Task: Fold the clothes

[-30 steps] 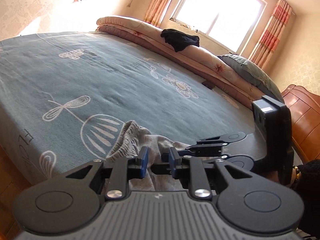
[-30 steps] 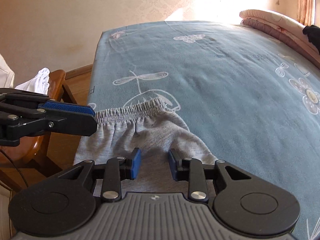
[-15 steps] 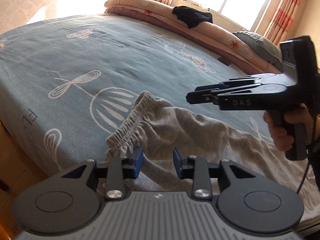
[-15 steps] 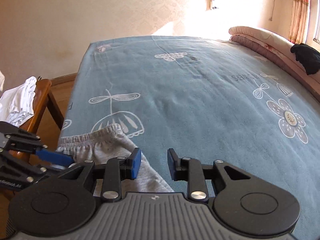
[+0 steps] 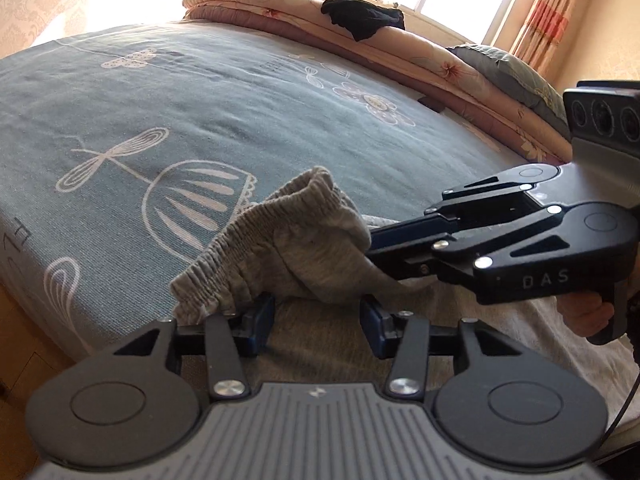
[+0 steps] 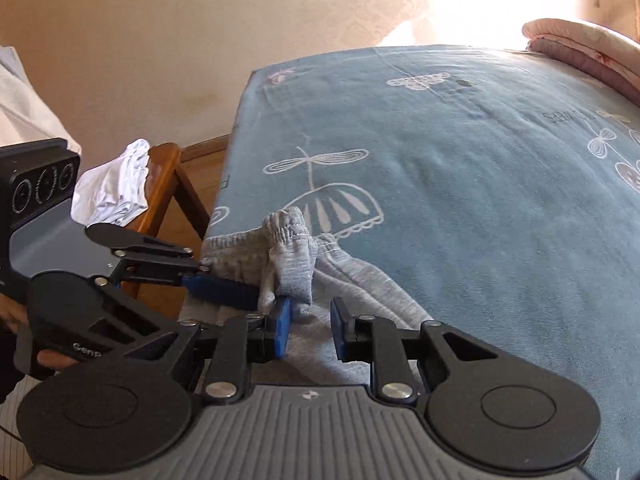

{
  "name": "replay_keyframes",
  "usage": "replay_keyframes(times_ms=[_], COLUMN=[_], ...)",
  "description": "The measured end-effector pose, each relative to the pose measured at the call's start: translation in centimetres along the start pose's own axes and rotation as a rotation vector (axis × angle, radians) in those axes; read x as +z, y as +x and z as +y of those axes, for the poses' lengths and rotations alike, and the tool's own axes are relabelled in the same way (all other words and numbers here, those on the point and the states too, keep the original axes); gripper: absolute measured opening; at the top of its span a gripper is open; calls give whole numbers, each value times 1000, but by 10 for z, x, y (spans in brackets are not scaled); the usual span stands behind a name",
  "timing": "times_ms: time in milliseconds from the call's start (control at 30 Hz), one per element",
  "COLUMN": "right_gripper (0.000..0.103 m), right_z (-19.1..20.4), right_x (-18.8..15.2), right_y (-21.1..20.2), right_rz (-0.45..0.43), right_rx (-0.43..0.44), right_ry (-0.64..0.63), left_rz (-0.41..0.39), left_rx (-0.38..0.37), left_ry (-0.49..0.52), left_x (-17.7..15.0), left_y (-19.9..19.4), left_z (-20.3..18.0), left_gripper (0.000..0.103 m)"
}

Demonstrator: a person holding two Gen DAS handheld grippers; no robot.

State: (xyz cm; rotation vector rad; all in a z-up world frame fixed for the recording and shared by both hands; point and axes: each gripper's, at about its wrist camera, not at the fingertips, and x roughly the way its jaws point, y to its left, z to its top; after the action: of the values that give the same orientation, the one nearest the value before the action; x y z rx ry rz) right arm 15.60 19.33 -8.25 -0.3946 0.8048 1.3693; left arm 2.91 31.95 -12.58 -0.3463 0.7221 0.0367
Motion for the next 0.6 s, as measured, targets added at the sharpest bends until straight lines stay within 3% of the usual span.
replay_keyframes(times_ms=[133,600], right_gripper=[27,28], right_z=[-4,-43], right_x=[3,29], right_y=[3,12], right_rz=[10,6], right_rx=[0,-122], right_ry=[8,-38], left_rz=[-5,-15], left_rx=[10,-19], left_ry=[17,-4], left_x=[-1,-3], left_y=[0,-4], left_z=[-4,1], left_gripper=[49,50])
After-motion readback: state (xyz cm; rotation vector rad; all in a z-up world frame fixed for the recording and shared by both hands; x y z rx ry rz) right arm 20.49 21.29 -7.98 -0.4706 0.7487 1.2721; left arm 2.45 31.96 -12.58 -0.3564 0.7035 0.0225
